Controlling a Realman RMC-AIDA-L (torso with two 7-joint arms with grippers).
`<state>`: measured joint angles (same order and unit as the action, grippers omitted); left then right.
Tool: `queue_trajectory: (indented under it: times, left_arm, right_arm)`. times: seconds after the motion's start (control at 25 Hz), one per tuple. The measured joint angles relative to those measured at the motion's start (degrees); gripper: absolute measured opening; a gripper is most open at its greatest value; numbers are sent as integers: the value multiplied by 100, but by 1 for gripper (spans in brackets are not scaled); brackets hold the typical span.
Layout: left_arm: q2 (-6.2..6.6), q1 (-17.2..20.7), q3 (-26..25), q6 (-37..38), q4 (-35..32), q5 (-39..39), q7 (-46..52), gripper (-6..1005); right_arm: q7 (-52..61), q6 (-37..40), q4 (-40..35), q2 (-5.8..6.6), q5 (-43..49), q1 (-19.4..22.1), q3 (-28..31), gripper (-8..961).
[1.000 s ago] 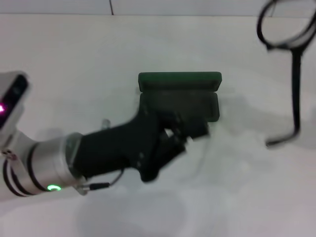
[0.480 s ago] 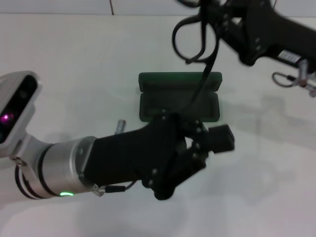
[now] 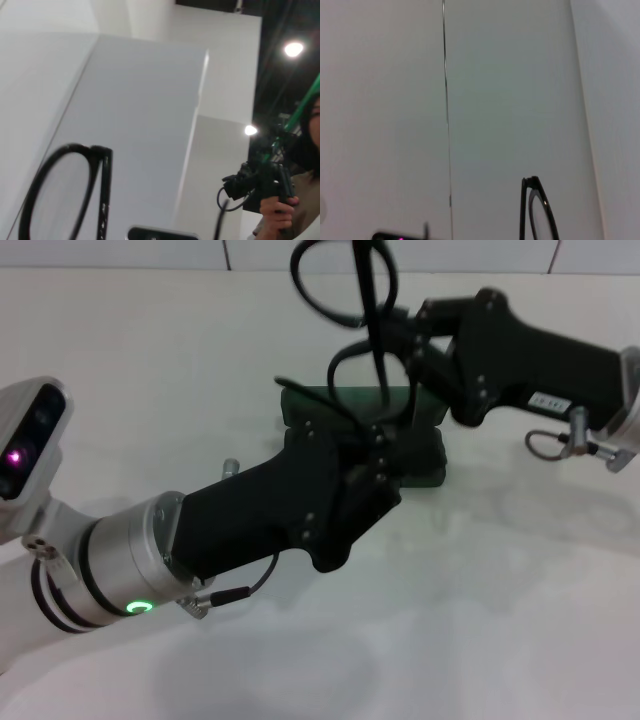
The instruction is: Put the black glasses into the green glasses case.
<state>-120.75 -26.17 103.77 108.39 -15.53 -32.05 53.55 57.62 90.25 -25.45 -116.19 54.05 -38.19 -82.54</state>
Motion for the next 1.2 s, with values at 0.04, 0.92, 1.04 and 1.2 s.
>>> queue_trajectory:
  times: [0.04, 0.92, 1.04, 1.2]
  left_arm:
    - [0, 5, -11, -19, 3, 9, 16, 37]
    - [30, 57, 1, -502, 256, 285, 525, 36]
    - [47, 69, 7, -443, 247, 260, 548, 36]
    - [74, 127, 9, -250, 286, 252, 573, 36]
  right_arm:
    - [0, 0, 0, 0, 0, 0, 0, 52]
    - [49, -403, -138, 34, 191, 156, -870, 52]
    - [48, -422, -161, 39, 194, 158, -858, 53]
    - [95, -509, -251, 93, 204, 157, -816, 53]
